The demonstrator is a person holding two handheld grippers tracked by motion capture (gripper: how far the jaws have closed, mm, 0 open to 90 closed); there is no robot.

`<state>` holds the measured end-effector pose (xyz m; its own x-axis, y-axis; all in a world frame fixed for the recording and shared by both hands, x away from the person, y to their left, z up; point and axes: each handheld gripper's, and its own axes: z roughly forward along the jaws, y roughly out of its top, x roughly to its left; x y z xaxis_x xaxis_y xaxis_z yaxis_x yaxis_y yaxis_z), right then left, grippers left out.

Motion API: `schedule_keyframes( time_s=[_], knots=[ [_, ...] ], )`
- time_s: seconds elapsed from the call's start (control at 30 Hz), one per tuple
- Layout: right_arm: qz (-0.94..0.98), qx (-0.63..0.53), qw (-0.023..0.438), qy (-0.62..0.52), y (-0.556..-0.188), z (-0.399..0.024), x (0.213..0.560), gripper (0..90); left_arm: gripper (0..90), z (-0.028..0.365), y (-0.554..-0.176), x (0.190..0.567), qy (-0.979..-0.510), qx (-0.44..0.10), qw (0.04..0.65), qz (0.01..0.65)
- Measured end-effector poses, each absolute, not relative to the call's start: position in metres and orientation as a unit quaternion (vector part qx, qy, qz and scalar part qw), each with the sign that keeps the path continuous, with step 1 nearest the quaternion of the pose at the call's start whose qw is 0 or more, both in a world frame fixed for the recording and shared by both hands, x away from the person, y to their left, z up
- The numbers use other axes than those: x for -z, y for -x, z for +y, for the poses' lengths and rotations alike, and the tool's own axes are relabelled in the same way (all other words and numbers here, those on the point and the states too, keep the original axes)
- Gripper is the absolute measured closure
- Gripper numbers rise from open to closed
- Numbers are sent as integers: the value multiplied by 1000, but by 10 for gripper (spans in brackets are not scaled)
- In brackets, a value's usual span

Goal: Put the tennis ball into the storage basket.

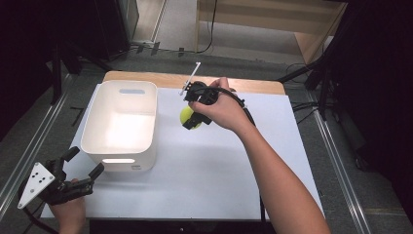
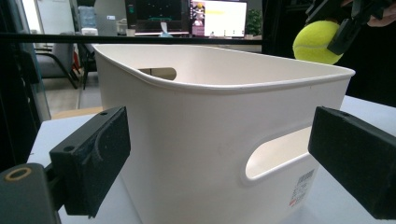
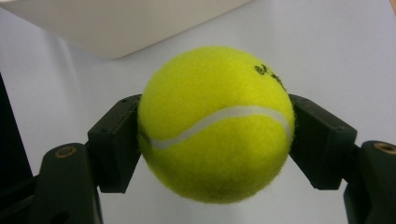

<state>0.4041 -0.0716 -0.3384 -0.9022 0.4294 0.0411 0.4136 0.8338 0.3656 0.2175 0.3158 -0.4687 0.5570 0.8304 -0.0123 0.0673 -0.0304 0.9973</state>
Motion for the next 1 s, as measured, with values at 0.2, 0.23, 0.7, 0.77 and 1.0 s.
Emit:
schedule_keyframes(
  time_s=[0.2, 0.23, 0.7, 0.77, 1.0],
  knots=[
    [959, -188, 20, -212, -405, -62, 333, 238, 58, 316, -218, 469, -644, -316, 604, 348],
    [959, -189, 19, -209, -405, -60, 332, 238, 58, 316, -218, 469, -644, -316, 604, 348],
    [962, -199, 13, -185, -404, -32, 324, 239, 58, 316, -218, 469, -643, -315, 605, 349],
    [963, -200, 13, -182, -404, -29, 323, 239, 58, 316, -218, 469, -643, -315, 605, 349],
    [964, -203, 12, -173, -404, -18, 319, 239, 58, 316, -218, 469, -643, -315, 605, 349]
  ],
)
